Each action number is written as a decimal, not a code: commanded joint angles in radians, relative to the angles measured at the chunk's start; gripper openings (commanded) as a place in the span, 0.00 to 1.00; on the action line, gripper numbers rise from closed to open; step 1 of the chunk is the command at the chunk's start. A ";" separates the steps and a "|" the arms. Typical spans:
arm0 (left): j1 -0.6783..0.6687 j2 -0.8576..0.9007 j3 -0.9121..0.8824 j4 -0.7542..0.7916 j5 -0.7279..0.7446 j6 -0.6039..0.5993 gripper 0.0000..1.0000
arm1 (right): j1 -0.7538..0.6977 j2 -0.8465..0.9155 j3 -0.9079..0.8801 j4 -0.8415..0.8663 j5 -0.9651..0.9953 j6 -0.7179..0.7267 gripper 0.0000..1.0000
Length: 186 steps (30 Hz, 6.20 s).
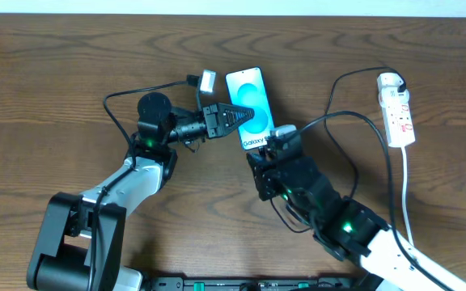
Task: Plug charger to phone and switch on socket
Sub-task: 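Open the right gripper and withdraw it from the plug, then lower the phone flat onto the table with the left gripper, then open the left gripper and lift it away from the phone, then retract the left arm and move the right gripper toward the power strip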
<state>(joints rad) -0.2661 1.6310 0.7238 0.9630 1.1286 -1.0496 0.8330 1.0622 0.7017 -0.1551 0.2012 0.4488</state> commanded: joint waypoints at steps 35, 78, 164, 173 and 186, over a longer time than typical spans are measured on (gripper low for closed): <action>-0.041 -0.008 0.175 -0.195 -0.096 0.031 0.07 | -0.003 -0.635 0.026 -0.405 0.358 0.052 0.99; -0.134 0.541 0.640 -1.030 -0.208 0.665 0.08 | -0.003 -0.635 0.026 -0.501 0.338 0.122 0.99; 0.094 0.343 0.635 -1.398 -0.652 0.745 0.52 | -0.003 -0.630 0.023 -0.588 0.264 0.150 0.99; 0.301 0.003 0.635 -1.714 -0.840 0.816 0.52 | -0.003 -0.620 0.022 -0.577 0.257 0.149 0.99; 0.355 -0.546 0.603 -1.924 -0.887 0.824 0.52 | -0.004 -0.317 0.022 -0.478 0.377 0.150 0.99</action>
<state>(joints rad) 0.1047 1.1942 1.3582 -0.9474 0.2584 -0.2428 0.8326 0.6666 0.7136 -0.6483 0.5213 0.5911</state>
